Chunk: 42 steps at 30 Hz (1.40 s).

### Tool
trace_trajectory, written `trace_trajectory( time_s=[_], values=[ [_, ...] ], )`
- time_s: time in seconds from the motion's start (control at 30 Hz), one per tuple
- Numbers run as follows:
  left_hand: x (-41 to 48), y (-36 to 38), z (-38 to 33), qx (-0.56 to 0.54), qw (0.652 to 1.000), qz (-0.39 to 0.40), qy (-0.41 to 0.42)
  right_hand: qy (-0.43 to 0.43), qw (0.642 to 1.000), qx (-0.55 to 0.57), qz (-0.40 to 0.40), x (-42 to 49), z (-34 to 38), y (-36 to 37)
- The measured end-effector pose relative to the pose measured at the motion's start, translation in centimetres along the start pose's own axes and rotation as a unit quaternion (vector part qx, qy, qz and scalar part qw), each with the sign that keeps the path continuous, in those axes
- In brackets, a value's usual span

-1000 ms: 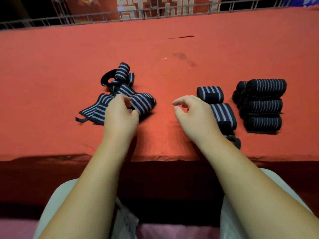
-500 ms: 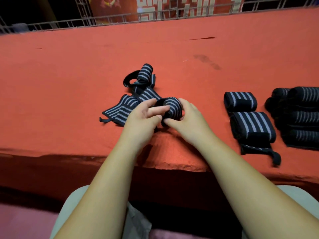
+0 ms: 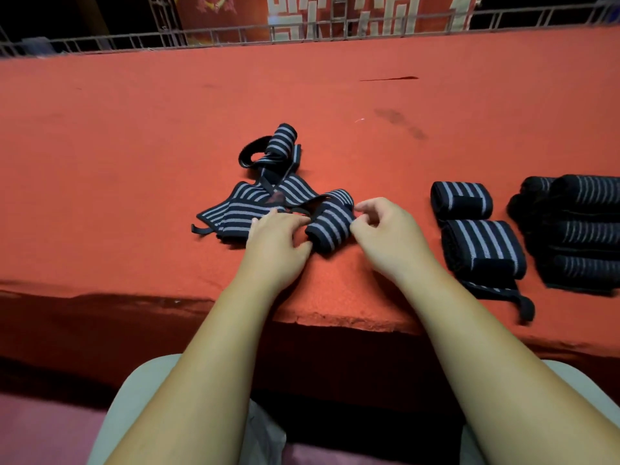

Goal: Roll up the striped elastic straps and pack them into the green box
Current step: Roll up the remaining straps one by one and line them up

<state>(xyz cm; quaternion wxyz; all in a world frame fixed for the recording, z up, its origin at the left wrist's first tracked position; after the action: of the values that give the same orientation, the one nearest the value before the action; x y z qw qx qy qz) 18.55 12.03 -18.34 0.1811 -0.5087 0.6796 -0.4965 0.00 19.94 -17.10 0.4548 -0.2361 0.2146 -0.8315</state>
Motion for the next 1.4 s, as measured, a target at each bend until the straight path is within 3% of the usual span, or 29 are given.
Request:
trace_trajectory(
  time_s=[0.07,0.17,0.43,0.63,0.97,1.07,1.13,1.2,1.27,1.4],
  values=[
    [0.1,0.4,-0.1,-0.003,1.0,0.008,0.002,-0.009,0.997,-0.06,0.042,-0.3,-0.4,0.6],
    [0.0,0.2,-0.5,-0.072,0.997,-0.042,0.008,-0.004,0.995,-0.088,0.057,-0.3,-1.1,1.3],
    [0.0,-0.3,-1.4,-0.182,0.98,-0.08,0.003,-0.031,0.999,0.034,0.024,-0.1,-1.1,-0.3],
    [-0.3,-1.9,-3.8,-0.4,0.913,-0.081,-0.02,-0.067,0.99,0.103,-0.07,-1.0,1.6,-2.6],
    [-1.6,-3.0,-3.6,-0.371,0.928,0.008,-0.027,0.062,0.977,0.175,-0.104,-1.0,1.3,-5.2],
    [-2.5,-3.3,-3.8,-0.358,0.933,0.027,0.027,0.113,0.954,0.259,-0.101,-0.8,1.2,-5.6],
    [-3.0,-3.3,-3.9,-0.294,0.951,0.035,0.088,0.137,0.943,0.29,-0.088,-0.6,1.1,-5.8],
    [-3.1,-3.4,-4.1,-0.207,0.964,0.01,0.166,0.163,0.939,0.295,-0.077,-0.4,1.0,-6.1],
    [-2.9,-3.2,-4.3,-0.13,0.959,-0.064,0.244,0.175,0.937,0.295,-0.063,-0.3,0.8,-6.3],
    [-2.6,-3.0,-4.3,-0.11,0.934,-0.162,0.298,0.171,0.941,0.291,-0.027,-0.6,0.5,-6.3]
  ],
)
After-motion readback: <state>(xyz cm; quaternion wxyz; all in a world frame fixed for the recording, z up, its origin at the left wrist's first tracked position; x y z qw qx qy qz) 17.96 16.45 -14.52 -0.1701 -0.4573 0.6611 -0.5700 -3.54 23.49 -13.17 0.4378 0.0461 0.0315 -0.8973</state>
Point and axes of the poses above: each hand's wrist, its own x-axis towards the middle knuckle, its own y-axis out of the palm, z = x × y, the point moved 1 cm from there along x, towards the middle knuckle, and after that the axes turned 1 degree about -z, right-handed, at the moved point
